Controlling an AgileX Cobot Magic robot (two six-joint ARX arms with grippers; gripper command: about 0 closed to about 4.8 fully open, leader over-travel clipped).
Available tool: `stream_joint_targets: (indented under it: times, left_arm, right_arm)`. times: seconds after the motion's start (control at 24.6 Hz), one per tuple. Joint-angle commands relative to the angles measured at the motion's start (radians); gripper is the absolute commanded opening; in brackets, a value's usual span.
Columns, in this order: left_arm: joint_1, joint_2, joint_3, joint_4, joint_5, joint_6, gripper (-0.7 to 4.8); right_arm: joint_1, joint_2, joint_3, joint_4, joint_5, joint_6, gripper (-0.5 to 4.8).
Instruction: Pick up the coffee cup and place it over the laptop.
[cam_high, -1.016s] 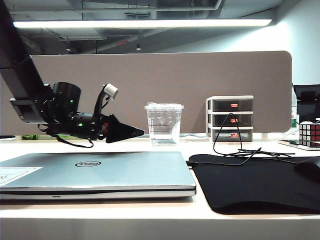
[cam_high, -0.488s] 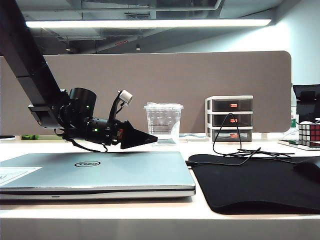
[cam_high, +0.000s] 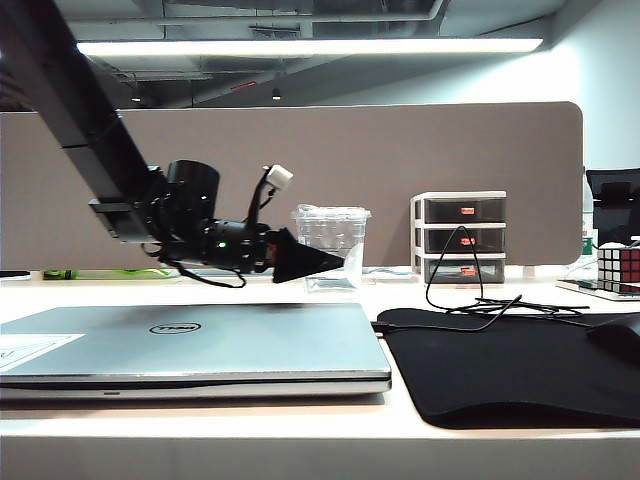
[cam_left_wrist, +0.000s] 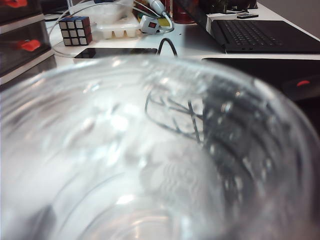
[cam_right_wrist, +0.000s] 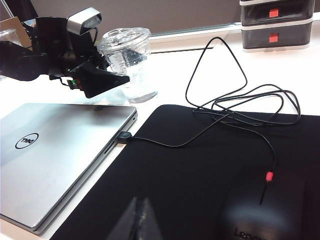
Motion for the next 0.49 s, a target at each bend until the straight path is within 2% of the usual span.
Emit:
stream_joint_targets:
  times: [0.04, 0.49]
  left_arm:
    - [-0.016, 0.018, 0.021, -0.014, -0.001, 0.005, 4.79]
    - [-0.029, 0.018, 0.021, 0.043, -0.001, 0.003, 4.79]
  right_arm:
    - [0.0, 0.002, -0.005, 0.011, -0.002, -0.004, -0.06]
    - [0.0, 0.002, -0.005, 0.01, -0.002, -0.004, -0.06]
